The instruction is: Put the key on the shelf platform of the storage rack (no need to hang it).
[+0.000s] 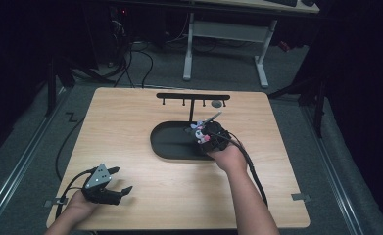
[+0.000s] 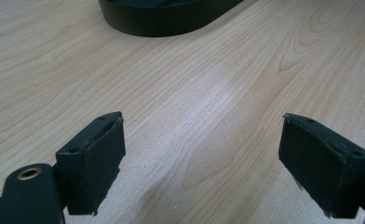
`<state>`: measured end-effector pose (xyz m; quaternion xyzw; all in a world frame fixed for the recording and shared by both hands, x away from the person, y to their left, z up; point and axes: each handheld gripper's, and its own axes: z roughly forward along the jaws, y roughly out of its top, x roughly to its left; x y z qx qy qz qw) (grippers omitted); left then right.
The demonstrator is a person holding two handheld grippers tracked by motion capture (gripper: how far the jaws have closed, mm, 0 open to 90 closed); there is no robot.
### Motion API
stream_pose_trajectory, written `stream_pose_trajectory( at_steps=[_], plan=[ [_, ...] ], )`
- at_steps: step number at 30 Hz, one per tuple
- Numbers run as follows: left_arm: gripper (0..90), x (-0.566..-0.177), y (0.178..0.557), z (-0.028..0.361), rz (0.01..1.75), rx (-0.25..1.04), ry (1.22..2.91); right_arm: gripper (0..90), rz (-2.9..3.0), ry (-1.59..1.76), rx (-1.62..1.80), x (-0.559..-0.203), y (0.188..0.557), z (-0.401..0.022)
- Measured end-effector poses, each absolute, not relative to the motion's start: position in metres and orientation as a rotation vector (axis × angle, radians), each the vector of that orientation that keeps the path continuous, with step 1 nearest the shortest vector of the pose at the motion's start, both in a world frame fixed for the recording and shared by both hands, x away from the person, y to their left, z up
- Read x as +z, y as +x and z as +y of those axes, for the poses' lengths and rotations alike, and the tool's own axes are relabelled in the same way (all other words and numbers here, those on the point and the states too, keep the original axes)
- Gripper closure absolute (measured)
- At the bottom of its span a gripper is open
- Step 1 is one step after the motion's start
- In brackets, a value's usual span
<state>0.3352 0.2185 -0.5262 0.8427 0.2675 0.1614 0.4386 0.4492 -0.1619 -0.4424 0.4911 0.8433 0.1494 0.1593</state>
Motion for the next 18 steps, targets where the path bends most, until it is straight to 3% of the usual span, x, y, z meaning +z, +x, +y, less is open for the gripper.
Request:
stream_pose_trajectory(
  at_steps=[18],
  plan=[
    [15.5,-0.526,0.335,0.219,0.666,0.398,2.092,47.1,2.4,1.459,0.386,-0.457,0.459,-0.167]
  ],
)
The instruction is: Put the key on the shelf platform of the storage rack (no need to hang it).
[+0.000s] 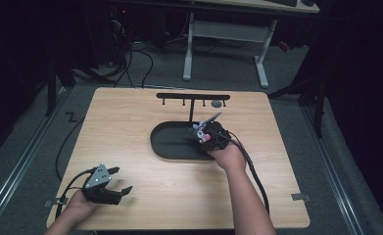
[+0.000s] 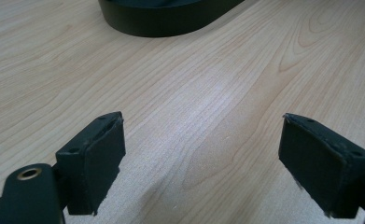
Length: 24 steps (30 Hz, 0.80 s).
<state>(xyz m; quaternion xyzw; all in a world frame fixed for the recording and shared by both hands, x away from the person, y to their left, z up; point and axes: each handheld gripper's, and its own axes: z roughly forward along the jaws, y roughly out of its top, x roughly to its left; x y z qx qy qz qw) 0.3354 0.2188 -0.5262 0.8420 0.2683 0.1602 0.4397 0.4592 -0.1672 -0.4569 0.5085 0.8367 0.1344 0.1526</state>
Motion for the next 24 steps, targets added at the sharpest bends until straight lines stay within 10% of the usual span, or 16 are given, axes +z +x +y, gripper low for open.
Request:
stream_pose_trajectory(
  at_steps=[24],
  plan=[
    [15.5,-0.526,0.335,0.219,0.663,0.401,2.093,43.9,2.388,1.513,0.393,-0.476,0.461,-0.169]
  ],
)
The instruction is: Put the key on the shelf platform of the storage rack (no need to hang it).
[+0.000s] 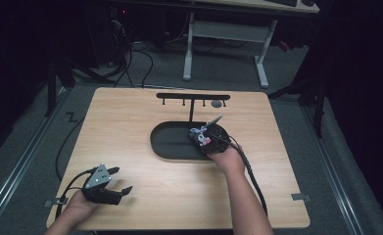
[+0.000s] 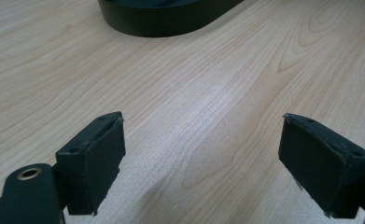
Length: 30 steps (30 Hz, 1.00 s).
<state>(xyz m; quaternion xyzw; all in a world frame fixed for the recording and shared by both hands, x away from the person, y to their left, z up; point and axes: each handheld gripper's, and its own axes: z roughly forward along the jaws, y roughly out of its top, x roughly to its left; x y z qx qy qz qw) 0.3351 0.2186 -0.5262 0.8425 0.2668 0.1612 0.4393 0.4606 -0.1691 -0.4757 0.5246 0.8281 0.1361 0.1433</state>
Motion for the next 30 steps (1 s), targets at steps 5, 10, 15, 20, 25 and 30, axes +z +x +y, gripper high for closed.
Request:
stream_pose_trajectory(
  at_steps=[5,10,15,20,25,30],
  plan=[
    [15.5,-0.526,0.335,0.219,0.663,0.401,2.095,42.5,2.395,1.502,0.395,-0.475,0.462,-0.166],
    [15.5,-0.526,0.335,0.218,0.663,0.404,2.097,34.1,2.406,1.508,0.398,-0.472,0.462,-0.163],
    [15.5,-0.526,0.335,0.219,0.664,0.402,2.096,29.5,2.399,1.491,0.445,-0.466,0.46,-0.162],
    [15.5,-0.526,0.335,0.219,0.665,0.401,2.094,27.0,2.39,1.48,0.446,-0.461,0.457,-0.164],
    [15.5,-0.526,0.335,0.218,0.666,0.404,2.097,26.5,2.377,1.472,0.462,-0.454,0.453,-0.166],
    [15.5,-0.526,0.335,0.218,0.666,0.404,2.097,25.4,2.358,1.467,0.474,-0.448,0.449,-0.169]
  ],
)
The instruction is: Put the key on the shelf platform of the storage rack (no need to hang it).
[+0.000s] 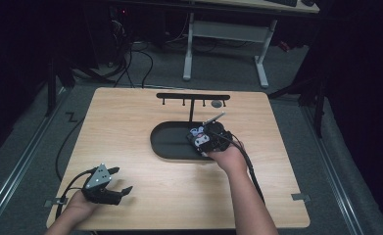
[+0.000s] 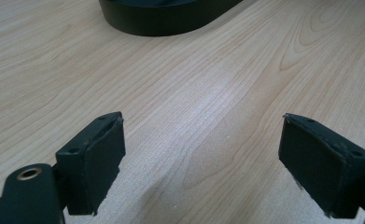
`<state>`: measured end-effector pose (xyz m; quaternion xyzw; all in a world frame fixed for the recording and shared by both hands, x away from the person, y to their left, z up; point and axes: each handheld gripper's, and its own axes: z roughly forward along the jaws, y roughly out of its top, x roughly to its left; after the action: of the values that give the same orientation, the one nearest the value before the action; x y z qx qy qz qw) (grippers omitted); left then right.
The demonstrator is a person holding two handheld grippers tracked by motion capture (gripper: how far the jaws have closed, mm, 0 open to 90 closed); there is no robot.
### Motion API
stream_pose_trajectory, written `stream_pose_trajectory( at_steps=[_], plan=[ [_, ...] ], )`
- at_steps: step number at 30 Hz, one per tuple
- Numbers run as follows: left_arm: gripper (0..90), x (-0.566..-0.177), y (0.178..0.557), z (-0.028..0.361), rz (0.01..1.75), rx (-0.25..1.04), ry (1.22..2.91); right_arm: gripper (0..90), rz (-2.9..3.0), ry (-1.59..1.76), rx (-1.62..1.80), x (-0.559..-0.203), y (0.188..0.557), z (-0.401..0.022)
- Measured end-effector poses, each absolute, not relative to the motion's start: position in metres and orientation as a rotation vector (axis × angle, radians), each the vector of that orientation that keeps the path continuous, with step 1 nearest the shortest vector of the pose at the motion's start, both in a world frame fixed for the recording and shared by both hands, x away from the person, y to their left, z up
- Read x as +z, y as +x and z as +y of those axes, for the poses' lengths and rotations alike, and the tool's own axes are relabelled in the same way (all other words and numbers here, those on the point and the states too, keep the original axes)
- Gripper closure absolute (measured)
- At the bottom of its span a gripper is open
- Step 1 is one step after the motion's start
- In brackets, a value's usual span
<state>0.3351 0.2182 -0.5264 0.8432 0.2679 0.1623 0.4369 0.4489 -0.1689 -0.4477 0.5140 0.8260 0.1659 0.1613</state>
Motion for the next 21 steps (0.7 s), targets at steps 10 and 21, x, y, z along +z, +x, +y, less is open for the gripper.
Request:
stream_pose_trajectory(
  at_steps=[10,21],
  plan=[
    [15.5,-0.526,0.335,0.218,0.666,0.403,2.099,24.9,2.365,1.455,0.463,-0.445,0.441,-0.17],
    [15.5,-0.527,0.334,0.218,0.661,0.404,2.102,25.3,2.364,1.43,0.503,-0.447,0.428,-0.17]
  ],
)
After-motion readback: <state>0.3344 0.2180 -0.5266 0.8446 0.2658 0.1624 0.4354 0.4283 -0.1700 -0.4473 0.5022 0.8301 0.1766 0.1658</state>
